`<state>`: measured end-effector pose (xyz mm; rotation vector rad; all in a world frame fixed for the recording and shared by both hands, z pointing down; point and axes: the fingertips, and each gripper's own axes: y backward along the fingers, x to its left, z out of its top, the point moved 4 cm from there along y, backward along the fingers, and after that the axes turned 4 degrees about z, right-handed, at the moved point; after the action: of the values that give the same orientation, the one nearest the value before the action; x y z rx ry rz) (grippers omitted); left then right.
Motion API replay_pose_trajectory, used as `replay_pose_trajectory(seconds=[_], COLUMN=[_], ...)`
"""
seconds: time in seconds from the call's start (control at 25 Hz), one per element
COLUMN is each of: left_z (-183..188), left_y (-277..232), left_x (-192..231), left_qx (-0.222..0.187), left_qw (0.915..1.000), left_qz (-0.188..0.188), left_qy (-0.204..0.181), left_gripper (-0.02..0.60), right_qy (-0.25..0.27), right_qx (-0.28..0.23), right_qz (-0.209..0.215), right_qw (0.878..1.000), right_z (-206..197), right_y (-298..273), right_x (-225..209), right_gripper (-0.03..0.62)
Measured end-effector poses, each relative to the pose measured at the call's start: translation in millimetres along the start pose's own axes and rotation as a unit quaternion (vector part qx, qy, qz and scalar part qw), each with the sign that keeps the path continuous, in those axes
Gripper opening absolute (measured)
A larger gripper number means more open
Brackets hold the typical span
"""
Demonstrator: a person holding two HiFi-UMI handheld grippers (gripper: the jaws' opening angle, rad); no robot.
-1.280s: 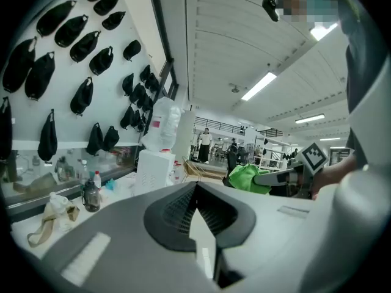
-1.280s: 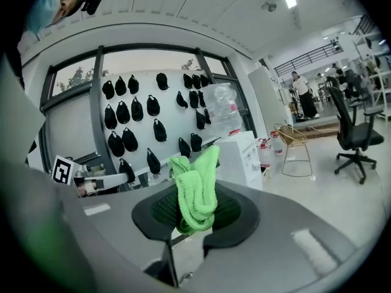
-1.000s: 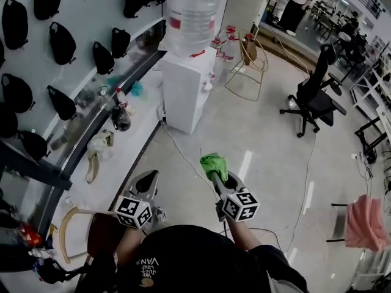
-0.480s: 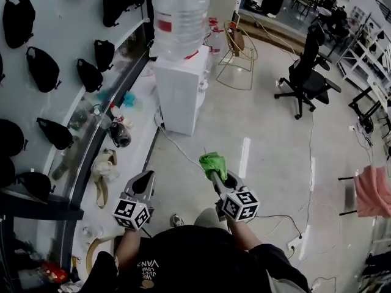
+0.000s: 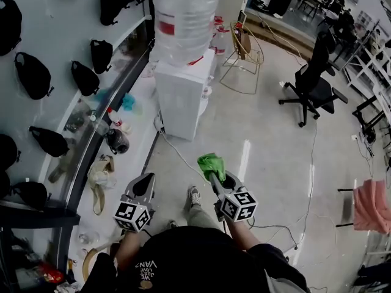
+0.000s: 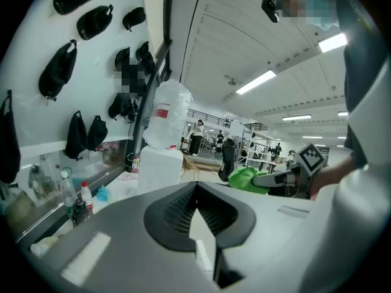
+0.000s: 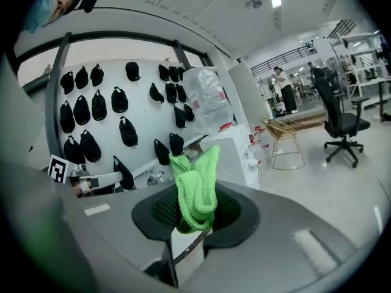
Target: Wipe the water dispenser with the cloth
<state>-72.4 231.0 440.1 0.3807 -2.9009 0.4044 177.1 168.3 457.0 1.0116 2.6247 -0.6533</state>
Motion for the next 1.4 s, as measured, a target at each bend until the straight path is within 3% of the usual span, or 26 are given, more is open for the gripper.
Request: replay_pose_trajectory(seconds=[0.52,0.8,0.96,1.4], left_z=[40.9,36.4,38.5,59.5], left_y=[-119.8,-148.6,-167.2,-200.5], left_x=[20.9,39.8,57.3,137.7], left_qx=[-0.018,0.000,0.010,0.041], left_qw=[0.9974,0.9967,0.9982,0.9963], left_qz=[0.070,0.081,0.057,-0.072], left_qy=[-0.005,0.008,0.012,-0.020], left_gripper=[0.002,0.002,0.002,0.002], right_qy=[0.055,0.055,0.049,0.062], right_qx=[0.051,0.076,0.085,0.086], right_qz=[0.096,0.101,0.082,0.006], right_qw=[0.993,0.990,0.992,0.994], right_z=[65.5,67.0,64.6,61.2], right_y=[-125.8,-165.3,-185.1,-269.5], right_x=[-70.4,-87.5,-87.8,-41.9], right_gripper=[0.094,0.094,0.094,0.094])
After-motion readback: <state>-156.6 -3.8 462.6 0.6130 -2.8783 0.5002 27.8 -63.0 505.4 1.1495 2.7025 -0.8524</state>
